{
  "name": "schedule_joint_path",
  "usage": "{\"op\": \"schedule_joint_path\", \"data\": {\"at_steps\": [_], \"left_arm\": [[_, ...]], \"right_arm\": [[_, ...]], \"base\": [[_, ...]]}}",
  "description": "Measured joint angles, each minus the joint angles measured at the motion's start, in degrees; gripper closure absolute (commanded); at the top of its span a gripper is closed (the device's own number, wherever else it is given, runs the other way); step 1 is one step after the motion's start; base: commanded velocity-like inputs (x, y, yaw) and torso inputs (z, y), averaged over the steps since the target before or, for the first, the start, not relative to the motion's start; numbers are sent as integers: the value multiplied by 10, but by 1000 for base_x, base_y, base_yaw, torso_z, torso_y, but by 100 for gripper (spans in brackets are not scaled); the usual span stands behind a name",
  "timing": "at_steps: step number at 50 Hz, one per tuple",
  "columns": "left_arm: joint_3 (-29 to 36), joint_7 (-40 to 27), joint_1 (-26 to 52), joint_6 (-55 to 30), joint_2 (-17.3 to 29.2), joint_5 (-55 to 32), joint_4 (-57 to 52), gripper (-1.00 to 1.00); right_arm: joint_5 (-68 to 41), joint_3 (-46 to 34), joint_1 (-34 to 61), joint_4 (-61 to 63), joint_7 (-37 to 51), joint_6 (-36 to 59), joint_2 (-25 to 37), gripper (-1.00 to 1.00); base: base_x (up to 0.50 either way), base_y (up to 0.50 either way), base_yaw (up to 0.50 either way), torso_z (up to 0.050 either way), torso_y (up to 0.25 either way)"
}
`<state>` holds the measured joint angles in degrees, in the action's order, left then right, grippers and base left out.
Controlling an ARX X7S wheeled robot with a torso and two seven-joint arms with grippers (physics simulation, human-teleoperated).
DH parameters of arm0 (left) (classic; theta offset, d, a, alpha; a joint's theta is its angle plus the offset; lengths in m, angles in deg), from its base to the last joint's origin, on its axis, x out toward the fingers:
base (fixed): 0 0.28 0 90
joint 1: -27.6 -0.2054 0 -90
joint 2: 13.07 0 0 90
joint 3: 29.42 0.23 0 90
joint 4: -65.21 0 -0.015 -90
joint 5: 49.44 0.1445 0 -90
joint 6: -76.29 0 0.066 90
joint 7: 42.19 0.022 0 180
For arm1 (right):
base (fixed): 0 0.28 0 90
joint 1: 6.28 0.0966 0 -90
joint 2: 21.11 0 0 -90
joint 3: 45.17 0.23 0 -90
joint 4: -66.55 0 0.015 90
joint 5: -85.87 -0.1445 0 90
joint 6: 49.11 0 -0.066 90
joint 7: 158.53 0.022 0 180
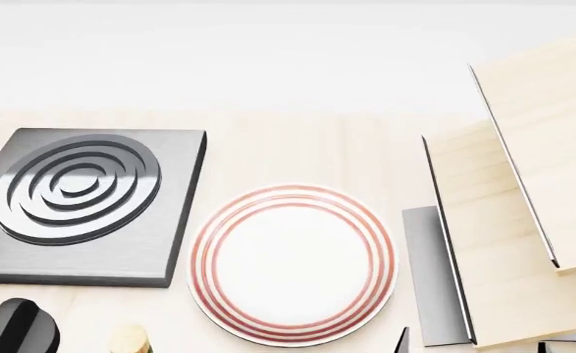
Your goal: Pick up the akita bowl and put it on the plate.
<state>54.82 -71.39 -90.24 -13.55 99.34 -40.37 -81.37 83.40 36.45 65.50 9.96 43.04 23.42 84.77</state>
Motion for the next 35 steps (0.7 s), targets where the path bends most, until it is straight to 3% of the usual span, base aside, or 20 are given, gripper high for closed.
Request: {"op": "schedule_joint_path", "data": {"at_steps": [8,16,25,35], "left_arm": [[-83,74,17,-46,-37,-19,-19,-100],[-192,250,106,-93,-136,17,-27,-100],[-265,454,271,-193,-188,124,-31,-100],[-275,618,426,-306,-199,267,-21,-100]], "right_arm": [[0,-2,4,-2,2,5,1,-100],[0,-4,9,-4,4,10,2,-100],[0,-8,14,-8,6,14,3,-100],[0,-13,21,-18,7,17,3,-100]], "base": [[0,0,0,0,0],[0,0,0,0,0],[0,0,0,0,0],[0,0,0,0,0]]}}
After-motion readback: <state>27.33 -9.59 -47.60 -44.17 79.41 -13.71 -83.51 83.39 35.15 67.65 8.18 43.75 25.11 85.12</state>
